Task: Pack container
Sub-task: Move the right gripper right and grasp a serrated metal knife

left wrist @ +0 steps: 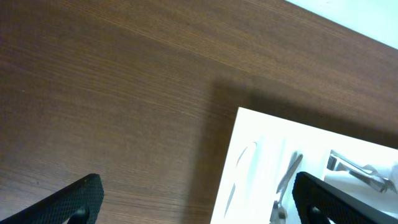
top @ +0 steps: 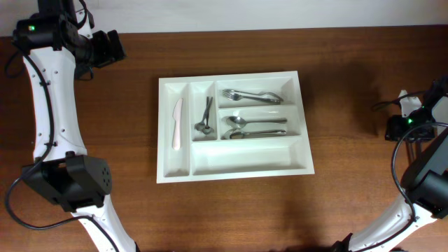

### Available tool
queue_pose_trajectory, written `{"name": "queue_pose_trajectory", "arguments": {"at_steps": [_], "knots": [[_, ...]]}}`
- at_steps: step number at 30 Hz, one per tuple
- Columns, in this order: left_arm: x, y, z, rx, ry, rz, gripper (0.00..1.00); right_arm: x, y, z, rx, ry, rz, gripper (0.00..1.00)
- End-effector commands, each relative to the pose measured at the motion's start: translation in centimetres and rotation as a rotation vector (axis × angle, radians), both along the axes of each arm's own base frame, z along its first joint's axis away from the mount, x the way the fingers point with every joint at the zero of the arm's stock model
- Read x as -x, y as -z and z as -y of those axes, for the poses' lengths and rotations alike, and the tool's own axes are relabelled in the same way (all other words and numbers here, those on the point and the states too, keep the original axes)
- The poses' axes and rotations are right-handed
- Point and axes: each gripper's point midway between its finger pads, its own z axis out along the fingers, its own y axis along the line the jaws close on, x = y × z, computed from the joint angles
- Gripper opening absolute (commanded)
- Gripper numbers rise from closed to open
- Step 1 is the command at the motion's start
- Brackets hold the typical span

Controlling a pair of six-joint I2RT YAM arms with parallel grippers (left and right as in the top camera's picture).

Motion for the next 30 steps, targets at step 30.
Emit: {"name": "queue_pose_trajectory", "arguments": {"at_steps": [30], "knots": [[0.0,-0.6,-0.2,-0.009,0.002,0.016,0.99,0.5,2.8,2.7,0.009,0.053,0.026,0.47]]}}
